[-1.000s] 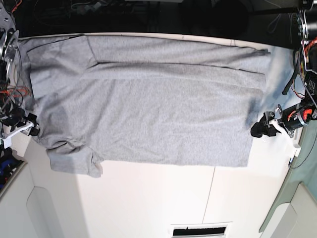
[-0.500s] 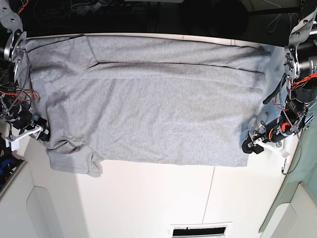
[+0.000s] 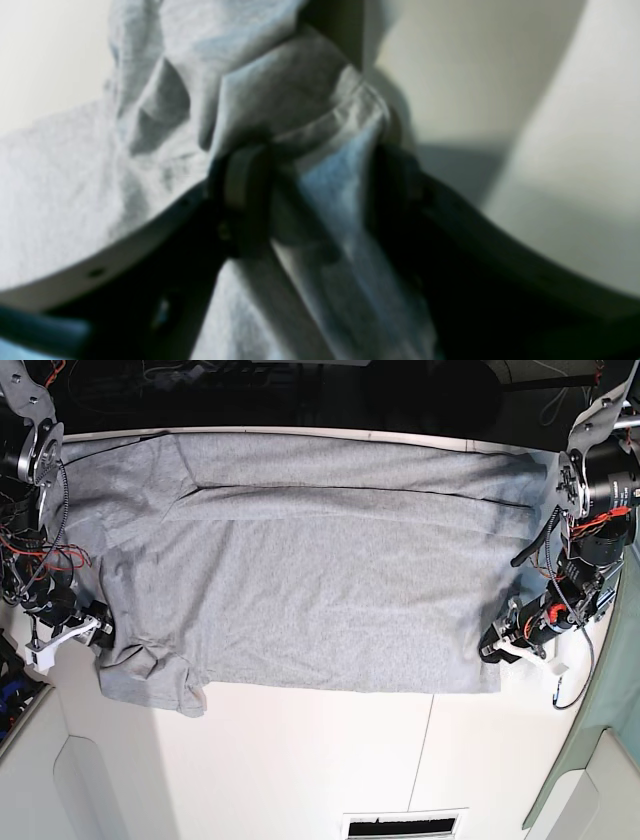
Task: Layout the t-shirt on the table in an organized manner, then fold the t-shirt properly
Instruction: 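Grasp the hem with both grippers and fold it over toward the collar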
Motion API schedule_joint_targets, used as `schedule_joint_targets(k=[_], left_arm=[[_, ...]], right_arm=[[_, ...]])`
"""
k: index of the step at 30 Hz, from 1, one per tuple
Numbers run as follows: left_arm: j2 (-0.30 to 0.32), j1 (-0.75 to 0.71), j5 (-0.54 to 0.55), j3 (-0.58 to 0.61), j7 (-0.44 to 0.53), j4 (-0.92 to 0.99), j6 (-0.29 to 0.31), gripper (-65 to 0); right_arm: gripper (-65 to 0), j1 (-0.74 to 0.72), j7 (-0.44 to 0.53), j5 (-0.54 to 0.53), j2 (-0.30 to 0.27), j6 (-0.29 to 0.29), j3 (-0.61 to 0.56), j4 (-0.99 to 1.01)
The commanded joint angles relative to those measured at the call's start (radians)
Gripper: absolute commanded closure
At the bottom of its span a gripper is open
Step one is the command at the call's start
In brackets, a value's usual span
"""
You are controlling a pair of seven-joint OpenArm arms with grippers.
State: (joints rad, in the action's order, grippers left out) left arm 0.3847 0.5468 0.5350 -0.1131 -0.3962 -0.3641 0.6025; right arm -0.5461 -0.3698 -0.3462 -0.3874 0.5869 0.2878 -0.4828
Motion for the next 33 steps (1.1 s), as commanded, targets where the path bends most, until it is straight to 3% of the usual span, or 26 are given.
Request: schedule_joint_targets(k=[1,2,3,5,11,16,25,33], left_arm=[[0.009,0.019,-0.01,0.0,-0.018,-0.004,0.023,-4.5],[0.009,0.019,-0.01,0.0,-0.018,-0.004,0.052,0.0],[0.009,0.019,-0.009,0.0,-0.019,-0.006,0.093,0.0],[0.009,0.018,-0.005,0.0,-0.044,-0.019,0.096,0.0],[0.024,0.015,0.188,0.001,-0.277,-0.132,0.096,0.0],[0.071,-0.036,0.346,0.003,-0.454,-0.258,0.096,0.0],[0.177,-0.278,0.513,0.003,-0.551,-0.648,0.096,0.0],[0.213,-0.401,0.539,0.003,-0.549,-0.767,0.096,0.0]], right_arm=[[-24.4,-0.022,0.006,-0.005,-0.011,0.005,0.002,-0.017],[-18.8,-0.022,0.007,-0.006,-0.011,0.004,0.002,-0.018],[-12.4,-0.022,0.008,-0.006,-0.011,0.004,0.002,-0.019],[0.0,-0.022,0.011,-0.006,-0.012,0.004,0.002,-0.028],[0.0,-0.021,-0.04,-0.014,-0.045,0.004,0.002,-0.109],[0.0,0.05,-0.143,-0.127,-0.111,0.004,0.003,-0.262],[0.0,0.256,-0.161,-0.224,-0.209,0.003,0.012,-0.466],[0.0,0.389,-0.161,-0.238,-0.208,-0.016,0.098,-0.498]])
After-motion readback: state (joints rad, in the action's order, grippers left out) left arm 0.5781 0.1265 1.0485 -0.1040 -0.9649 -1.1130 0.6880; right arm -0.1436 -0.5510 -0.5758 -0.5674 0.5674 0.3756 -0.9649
